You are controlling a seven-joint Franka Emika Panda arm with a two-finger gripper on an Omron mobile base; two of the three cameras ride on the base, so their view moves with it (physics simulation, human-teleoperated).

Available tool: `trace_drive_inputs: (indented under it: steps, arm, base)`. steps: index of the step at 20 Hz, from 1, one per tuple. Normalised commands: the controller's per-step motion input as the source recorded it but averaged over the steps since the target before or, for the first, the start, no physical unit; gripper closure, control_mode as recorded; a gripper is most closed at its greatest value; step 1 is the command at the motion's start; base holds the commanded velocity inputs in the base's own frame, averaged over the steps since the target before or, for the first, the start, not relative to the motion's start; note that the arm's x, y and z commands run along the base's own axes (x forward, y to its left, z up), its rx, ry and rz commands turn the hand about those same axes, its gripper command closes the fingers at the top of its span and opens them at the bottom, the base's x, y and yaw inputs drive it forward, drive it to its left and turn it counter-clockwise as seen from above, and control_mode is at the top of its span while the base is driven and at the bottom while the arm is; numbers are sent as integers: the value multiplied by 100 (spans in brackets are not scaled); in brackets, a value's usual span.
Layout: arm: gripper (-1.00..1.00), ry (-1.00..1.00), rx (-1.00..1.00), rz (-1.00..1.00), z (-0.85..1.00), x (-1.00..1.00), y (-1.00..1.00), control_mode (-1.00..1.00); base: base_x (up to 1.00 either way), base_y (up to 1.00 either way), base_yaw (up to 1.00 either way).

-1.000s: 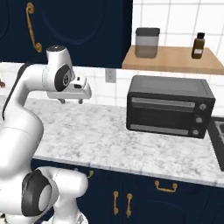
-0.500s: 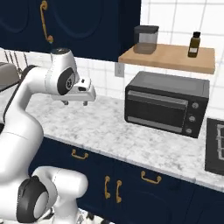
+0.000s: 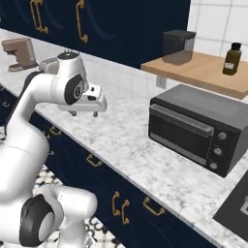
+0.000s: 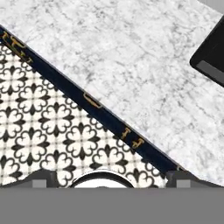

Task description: Take a straw from the drawer in front and place it inside the glass cup on the dining counter.

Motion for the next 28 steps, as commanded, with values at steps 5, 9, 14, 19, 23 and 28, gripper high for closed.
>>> trace_drive_inputs:
  steps: [5,9,14,19,23,28]
  arm:
    - [-100,0,0,0,0,0,0,100]
    - [-100,0,0,0,0,0,0,100]
    - [-100,1,0,9,-2,2,-11,-100]
    - [-100,0,-12,34,-7,8,7,-100]
    - [-100,-10,-43,16,-38,0,77,-100]
    - [-100,-3,-43,3,-75,14,83,-100]
  base:
    - [3,-89,49]
    - [8,-82,47]
    - [4,-67,38]
    - [0,0,0]
    - [0,0,0]
    - [0,0,0]
